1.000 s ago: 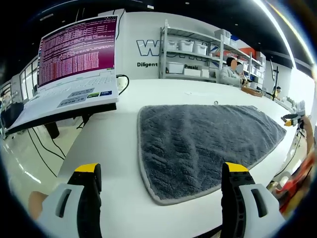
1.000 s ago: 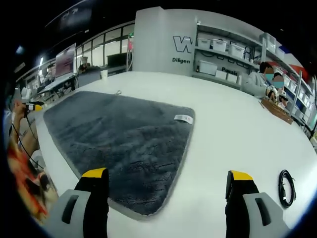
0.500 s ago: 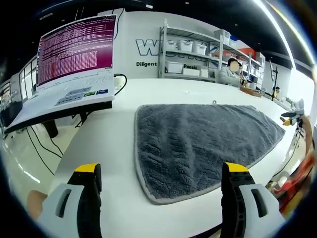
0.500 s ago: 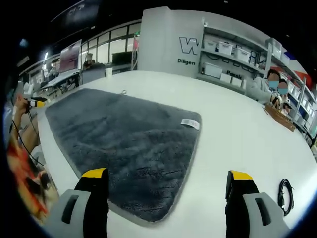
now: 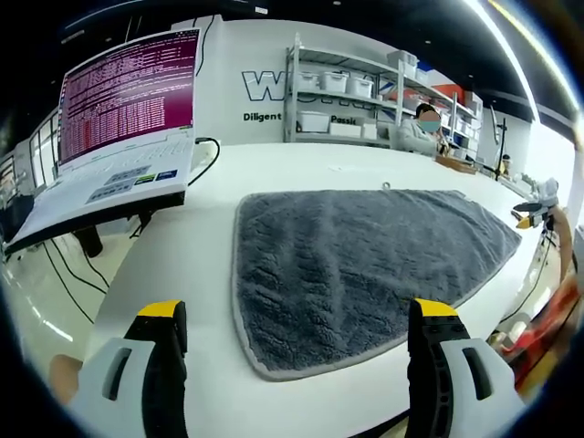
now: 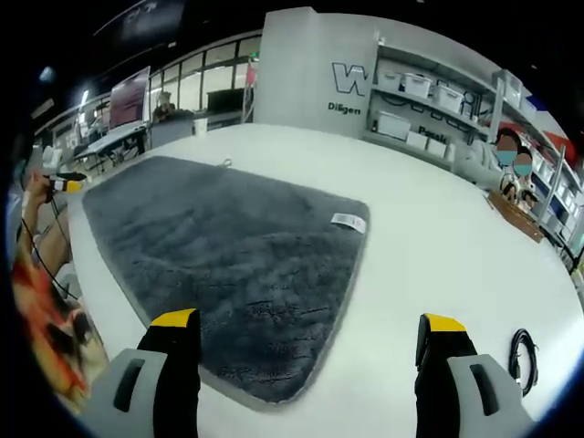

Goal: Open the folded towel by lifting each exposed corner and separating the folded layers until the towel lies flat within the target outline without major curled edges

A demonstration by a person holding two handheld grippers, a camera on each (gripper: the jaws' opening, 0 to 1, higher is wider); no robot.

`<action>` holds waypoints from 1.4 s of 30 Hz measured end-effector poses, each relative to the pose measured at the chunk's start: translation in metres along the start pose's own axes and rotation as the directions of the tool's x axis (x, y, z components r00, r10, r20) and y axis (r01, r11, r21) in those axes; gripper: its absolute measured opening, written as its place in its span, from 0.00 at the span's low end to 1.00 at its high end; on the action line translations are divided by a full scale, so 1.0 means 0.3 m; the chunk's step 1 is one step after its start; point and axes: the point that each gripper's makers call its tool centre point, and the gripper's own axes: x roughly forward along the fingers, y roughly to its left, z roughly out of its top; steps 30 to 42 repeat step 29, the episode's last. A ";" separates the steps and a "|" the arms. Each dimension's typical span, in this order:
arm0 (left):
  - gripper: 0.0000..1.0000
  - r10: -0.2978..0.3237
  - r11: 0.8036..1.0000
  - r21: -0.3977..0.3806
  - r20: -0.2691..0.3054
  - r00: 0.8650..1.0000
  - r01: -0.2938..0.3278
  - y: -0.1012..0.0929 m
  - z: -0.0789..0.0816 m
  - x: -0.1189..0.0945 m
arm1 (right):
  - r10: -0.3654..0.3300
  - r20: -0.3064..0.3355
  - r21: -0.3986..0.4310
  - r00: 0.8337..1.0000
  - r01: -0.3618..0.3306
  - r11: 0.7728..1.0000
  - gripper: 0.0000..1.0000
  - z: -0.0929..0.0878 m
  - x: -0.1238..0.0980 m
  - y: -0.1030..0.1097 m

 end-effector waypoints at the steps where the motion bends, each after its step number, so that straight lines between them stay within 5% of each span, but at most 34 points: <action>1: 0.99 -0.001 1.000 0.000 0.000 1.000 0.001 0.000 0.001 0.000 | -0.001 0.000 0.000 1.000 0.001 1.000 0.99 -0.002 -0.001 -0.001; 23: 0.99 -0.041 0.999 -0.018 0.002 0.999 0.041 -0.005 0.006 0.005 | -0.009 -0.039 -0.029 0.999 0.008 1.000 0.99 0.023 0.024 0.017; 42: 0.98 -0.018 1.000 -0.012 0.022 1.000 0.018 0.010 0.035 -0.032 | -0.004 -0.024 -0.042 1.000 0.003 0.999 0.99 0.047 0.035 0.025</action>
